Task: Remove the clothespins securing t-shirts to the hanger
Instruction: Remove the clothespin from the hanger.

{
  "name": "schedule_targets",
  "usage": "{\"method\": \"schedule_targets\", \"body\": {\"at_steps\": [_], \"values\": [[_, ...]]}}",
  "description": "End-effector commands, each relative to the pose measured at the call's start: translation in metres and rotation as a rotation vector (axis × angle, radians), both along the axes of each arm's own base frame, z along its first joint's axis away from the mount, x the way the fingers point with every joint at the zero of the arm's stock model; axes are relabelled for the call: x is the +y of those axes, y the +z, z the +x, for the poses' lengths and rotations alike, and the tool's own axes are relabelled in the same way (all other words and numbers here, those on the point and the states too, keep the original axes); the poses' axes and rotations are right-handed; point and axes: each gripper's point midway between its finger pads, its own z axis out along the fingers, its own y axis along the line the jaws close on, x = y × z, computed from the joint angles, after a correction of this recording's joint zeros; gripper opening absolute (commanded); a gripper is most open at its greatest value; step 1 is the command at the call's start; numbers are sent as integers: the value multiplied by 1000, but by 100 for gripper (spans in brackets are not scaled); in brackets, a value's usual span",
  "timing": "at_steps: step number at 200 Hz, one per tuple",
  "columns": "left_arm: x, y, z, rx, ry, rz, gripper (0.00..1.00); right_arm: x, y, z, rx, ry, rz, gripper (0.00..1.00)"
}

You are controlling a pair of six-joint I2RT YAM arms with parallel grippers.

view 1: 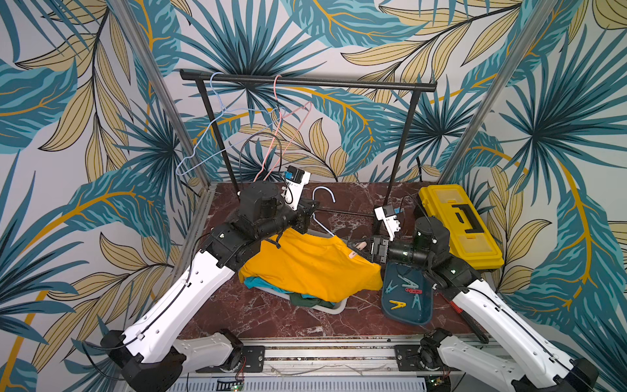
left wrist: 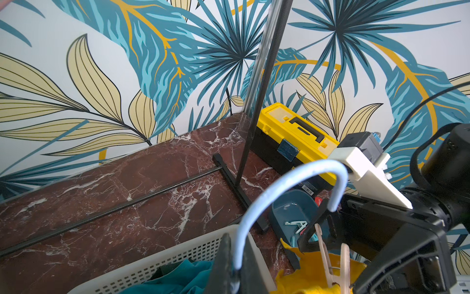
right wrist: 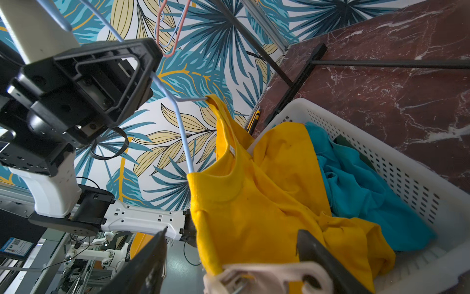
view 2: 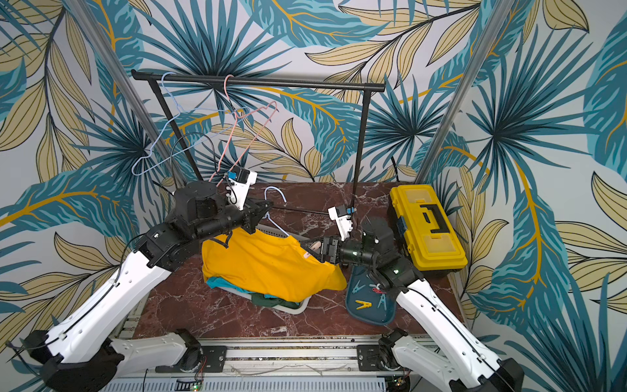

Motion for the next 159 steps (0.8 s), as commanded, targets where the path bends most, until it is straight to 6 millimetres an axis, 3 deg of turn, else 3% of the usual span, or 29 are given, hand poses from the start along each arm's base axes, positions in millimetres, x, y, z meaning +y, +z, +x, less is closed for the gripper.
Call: {"method": "schedule_targets", "body": {"at_steps": [1,105,159], "values": [[-1,13,0,-31,-8,-51,0,-2,7,-6,-19,13,4,77],[-4,4,5,-18,-7,-39,0,-7,6,-5,-13,-17,4,57],[-7,2,7,-13,-11,-36,0,-10,6,-4,-20,-34,-7,53]]}}
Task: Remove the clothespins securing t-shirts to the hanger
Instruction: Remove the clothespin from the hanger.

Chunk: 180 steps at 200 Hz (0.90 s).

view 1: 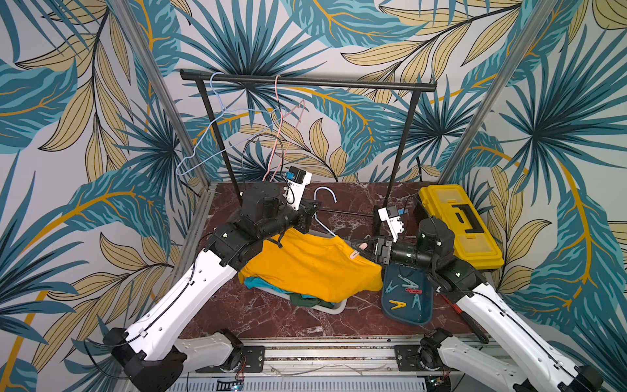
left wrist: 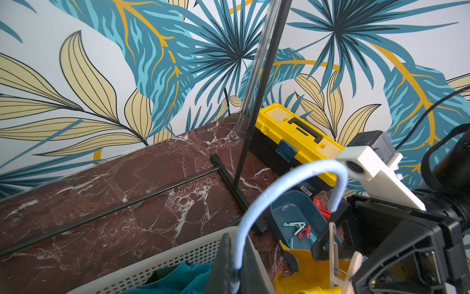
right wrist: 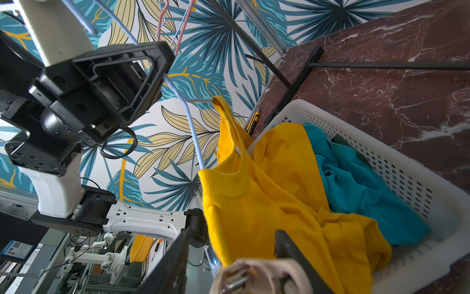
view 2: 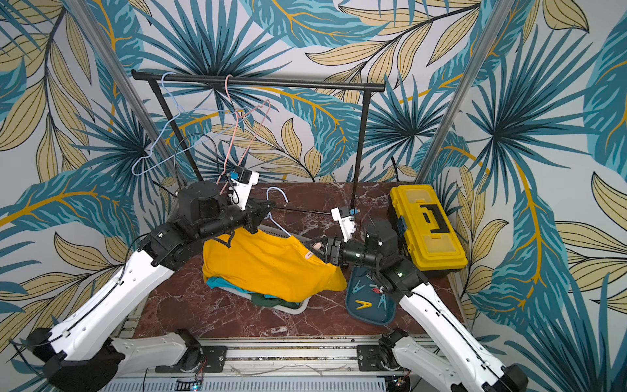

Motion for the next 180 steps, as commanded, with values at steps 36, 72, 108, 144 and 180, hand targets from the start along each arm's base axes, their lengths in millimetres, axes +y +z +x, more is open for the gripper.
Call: {"method": "schedule_targets", "body": {"at_steps": [36,72,108,144,180], "values": [[-3,7,5,-19,-5,-27,0,-6,-4,0,2,-23,-38,41],[-4,6,5,-18,-7,-25,0,-9,-3,2,-7,-43,-56,37],[-5,4,5,-14,-11,-24,0,-11,-1,5,-13,-63,-52,27],[-5,3,5,-12,-14,-23,0,-12,1,6,-17,-72,-48,21],[-8,2,5,-5,-23,-23,0,-13,7,9,-23,-90,-34,17]]}}
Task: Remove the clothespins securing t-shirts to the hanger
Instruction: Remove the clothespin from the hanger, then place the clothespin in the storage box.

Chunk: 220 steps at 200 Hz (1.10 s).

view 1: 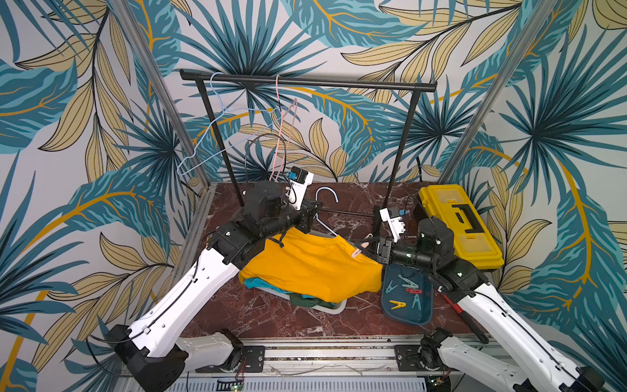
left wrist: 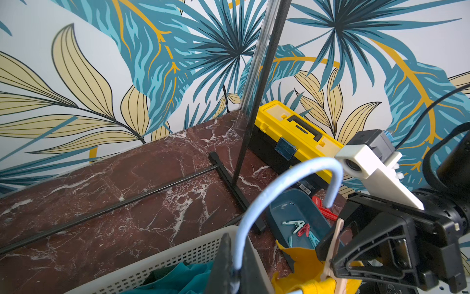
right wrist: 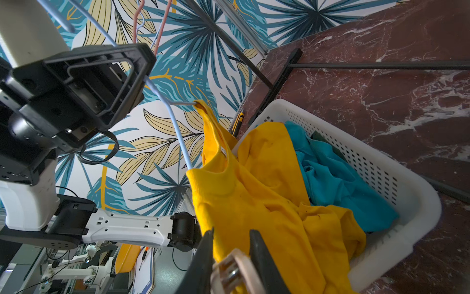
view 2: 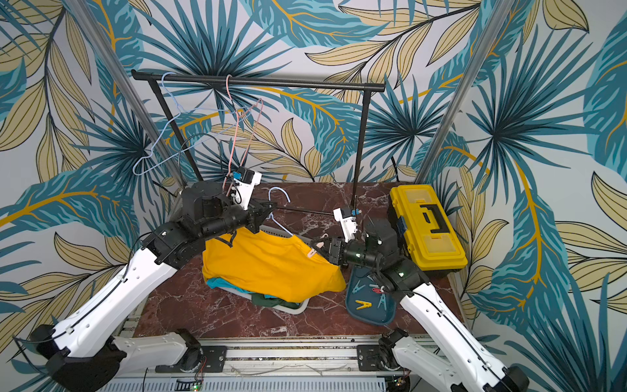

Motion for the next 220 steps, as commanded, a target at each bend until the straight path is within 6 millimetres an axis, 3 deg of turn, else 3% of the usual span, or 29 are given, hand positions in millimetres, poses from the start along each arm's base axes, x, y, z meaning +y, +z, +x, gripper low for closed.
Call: {"method": "schedule_targets", "body": {"at_steps": [1,48,82,124,143,153,174,220], "values": [[-3,7,3,-18,-12,-27,0,-4,17,2,-40,-28,24,17],[-7,4,4,-8,-29,-27,0,-7,36,12,-61,-93,89,11],[-8,2,5,-5,-29,-20,0,-25,41,19,-86,-211,71,12],[-7,3,8,-14,-17,-12,0,-68,2,13,15,-423,-53,19],[-6,4,9,-23,-9,-9,0,-106,-20,4,64,-598,-110,20],[-6,5,9,-27,-8,-6,0,-134,-33,-4,92,-723,-160,26],[-7,5,10,-30,-13,-3,0,-185,-58,-26,159,-936,-284,27],[-12,8,14,-35,-24,-4,0,-212,-108,-50,360,-1029,-519,31]]}}
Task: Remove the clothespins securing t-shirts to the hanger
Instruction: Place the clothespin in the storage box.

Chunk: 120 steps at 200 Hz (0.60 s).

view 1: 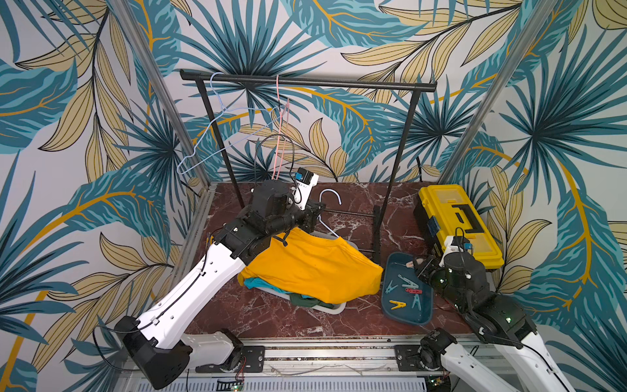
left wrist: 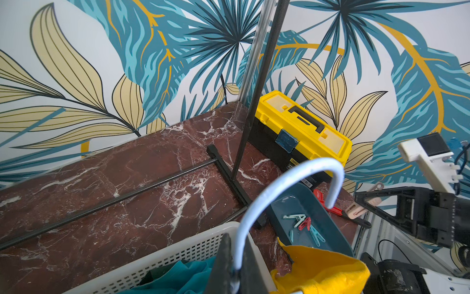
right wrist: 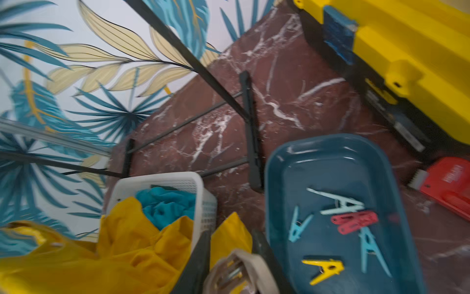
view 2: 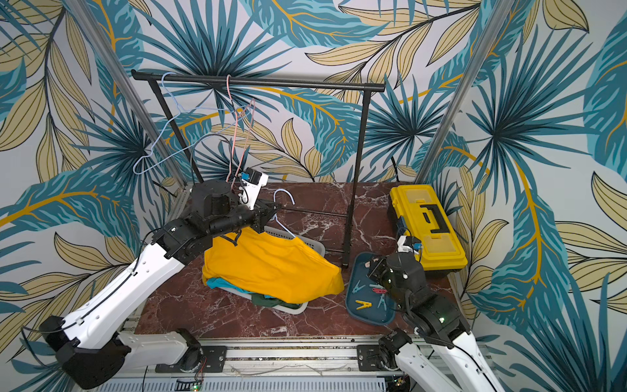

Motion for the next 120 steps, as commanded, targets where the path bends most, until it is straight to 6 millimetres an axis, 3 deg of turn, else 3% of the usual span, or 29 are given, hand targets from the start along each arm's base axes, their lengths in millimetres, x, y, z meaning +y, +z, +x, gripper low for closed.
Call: {"method": "schedule_targets", "body": {"at_steps": [1,27,78,120], "values": [[-2,24,5,-62,-3,-33,0,-35,-50,-23,230,-158,-144,31],[-5,22,7,-51,-11,-35,0,-30,-71,-23,306,-155,-152,35],[-4,21,6,-50,-12,-36,0,-29,-92,-23,384,-171,-172,55],[-5,22,5,-49,-16,-38,0,-21,-74,-14,305,-119,-148,67]]}}
